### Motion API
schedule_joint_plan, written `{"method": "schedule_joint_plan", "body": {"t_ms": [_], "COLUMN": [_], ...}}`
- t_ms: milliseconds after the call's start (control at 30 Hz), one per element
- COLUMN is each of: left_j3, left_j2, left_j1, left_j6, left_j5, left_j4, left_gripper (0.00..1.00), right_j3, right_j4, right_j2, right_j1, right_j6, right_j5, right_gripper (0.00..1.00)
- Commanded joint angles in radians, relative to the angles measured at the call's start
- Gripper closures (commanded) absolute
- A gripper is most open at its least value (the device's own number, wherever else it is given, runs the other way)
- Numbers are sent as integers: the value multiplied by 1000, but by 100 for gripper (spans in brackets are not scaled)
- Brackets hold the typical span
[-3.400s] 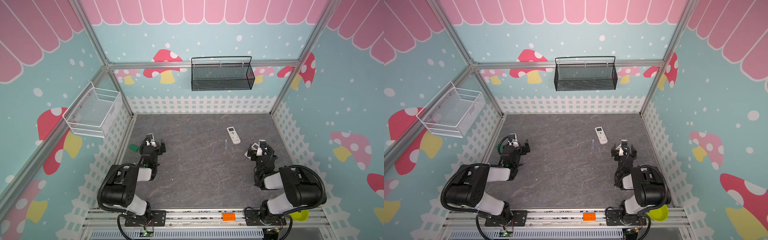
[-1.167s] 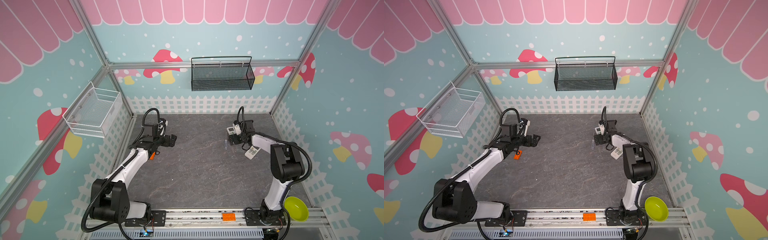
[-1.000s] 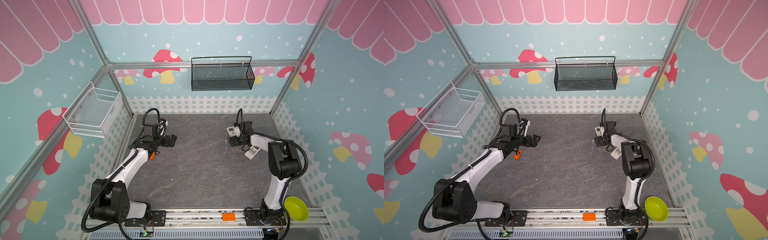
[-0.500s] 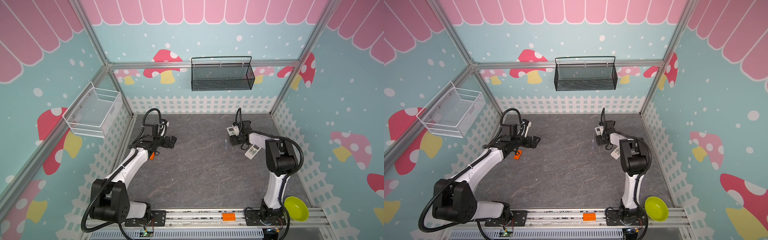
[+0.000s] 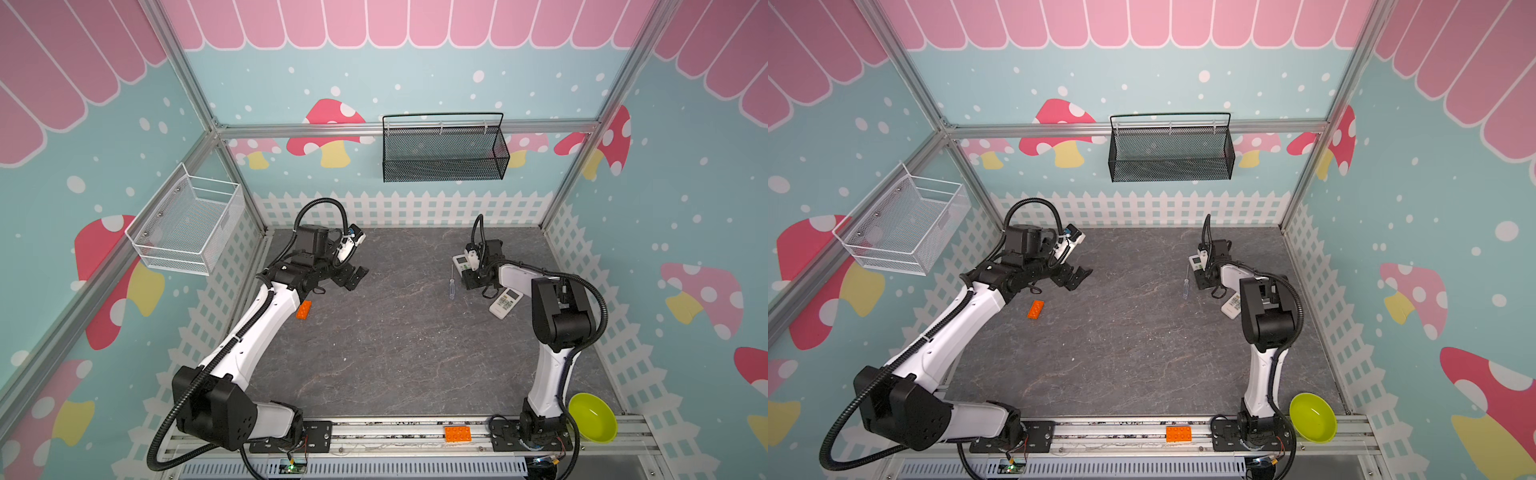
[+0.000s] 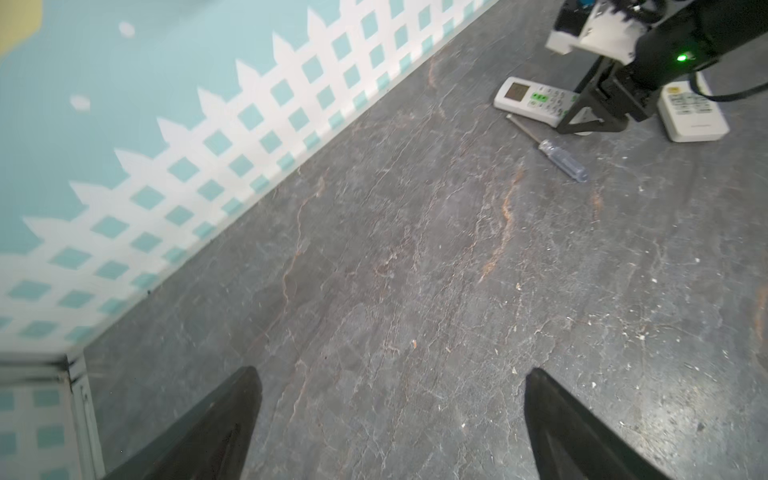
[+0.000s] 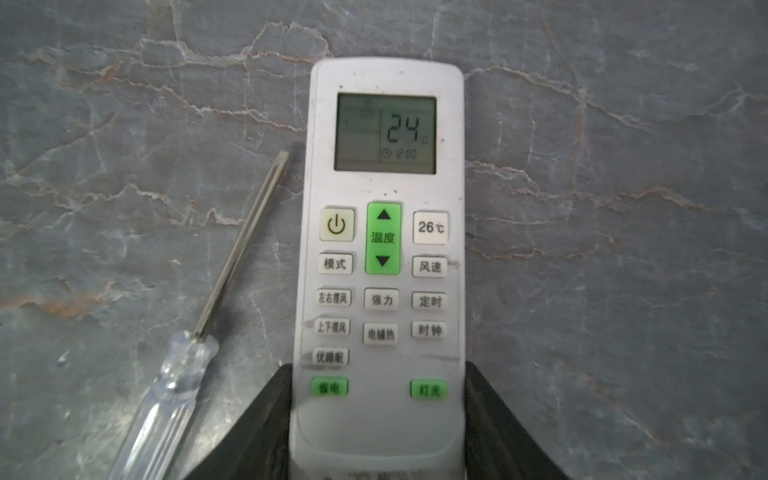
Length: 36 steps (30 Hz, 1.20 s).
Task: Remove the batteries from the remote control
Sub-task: 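Reach the right gripper to the white remote and grasp its end, then lift the remote toward the left gripper while the left gripper reaches to meet it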
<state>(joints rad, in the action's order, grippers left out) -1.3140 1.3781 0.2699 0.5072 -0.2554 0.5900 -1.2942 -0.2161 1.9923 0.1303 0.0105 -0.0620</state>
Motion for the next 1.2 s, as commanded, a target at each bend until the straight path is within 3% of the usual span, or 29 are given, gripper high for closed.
{"method": "schedule_joint_plan", "body": {"t_ms": [0, 167, 267, 467, 700, 833, 900, 1000, 1167], "left_j3": [-92, -189, -214, -227, -71, 145, 193, 194, 266], "left_j2": [-29, -37, -26, 16, 38, 37, 35, 26, 11], "left_j1": [14, 33, 50, 75, 79, 79, 80, 80, 79], "left_j6": [209, 463, 638, 1011, 1380, 1411, 1387, 1401, 1529], "left_j5": [-128, -302, -339, -378, -464, -537, -569, -561, -538], "left_j4": [88, 73, 59, 46, -167, -597, -698, -633, -561], "left_gripper": [1, 1, 1, 1, 1, 1, 1, 1, 6], "right_j3": [9, 72, 102, 163, 155, 177, 176, 177, 157], "right_j4": [-15, -12, -12, 12, -97, -108, -134, -156, -184], "right_j2": [-140, -323, -416, -572, -616, -607, -594, -580, -550], "right_j1": [-6, 0, 27, 123, 181, 195, 210, 234, 263], "right_j6": [-34, -94, -168, -301, -460, -473, -488, -514, -530], "right_j5": [-36, -215, -325, -483, -661, -702, -718, -725, -726], "right_gripper": [42, 47, 54, 53, 52, 52, 53, 52, 52]}}
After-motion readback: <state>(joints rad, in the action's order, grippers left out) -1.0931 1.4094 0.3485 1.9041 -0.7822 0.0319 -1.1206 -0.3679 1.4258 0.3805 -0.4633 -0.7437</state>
